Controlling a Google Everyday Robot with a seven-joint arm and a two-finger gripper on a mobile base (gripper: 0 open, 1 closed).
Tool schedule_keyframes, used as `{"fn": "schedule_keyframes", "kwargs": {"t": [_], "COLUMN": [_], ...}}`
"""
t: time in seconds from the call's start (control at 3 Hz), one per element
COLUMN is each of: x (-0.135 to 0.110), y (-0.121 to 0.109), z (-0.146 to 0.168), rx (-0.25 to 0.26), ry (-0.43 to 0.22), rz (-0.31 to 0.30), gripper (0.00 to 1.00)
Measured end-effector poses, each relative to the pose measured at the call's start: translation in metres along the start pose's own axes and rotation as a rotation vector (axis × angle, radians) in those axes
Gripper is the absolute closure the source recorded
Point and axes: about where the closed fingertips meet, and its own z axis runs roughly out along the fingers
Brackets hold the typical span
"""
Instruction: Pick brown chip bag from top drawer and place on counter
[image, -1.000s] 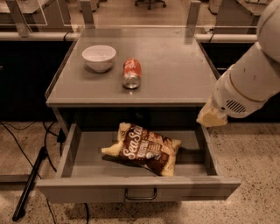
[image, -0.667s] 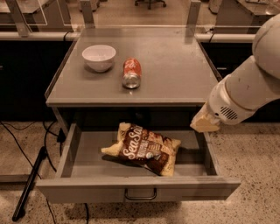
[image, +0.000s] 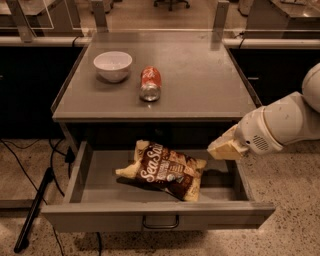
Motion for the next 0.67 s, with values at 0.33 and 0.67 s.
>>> {"fn": "schedule_keyframes", "kwargs": {"t": [0.33,0.67], "x": [0.0001,0.0097], "y": [0.0,-0.0008], "z": [0.0,0.0082], "rx": [0.002,0.032], "ry": [0.002,-0.001], "rz": [-0.001,0.009], "gripper": [1.0,1.0]}}
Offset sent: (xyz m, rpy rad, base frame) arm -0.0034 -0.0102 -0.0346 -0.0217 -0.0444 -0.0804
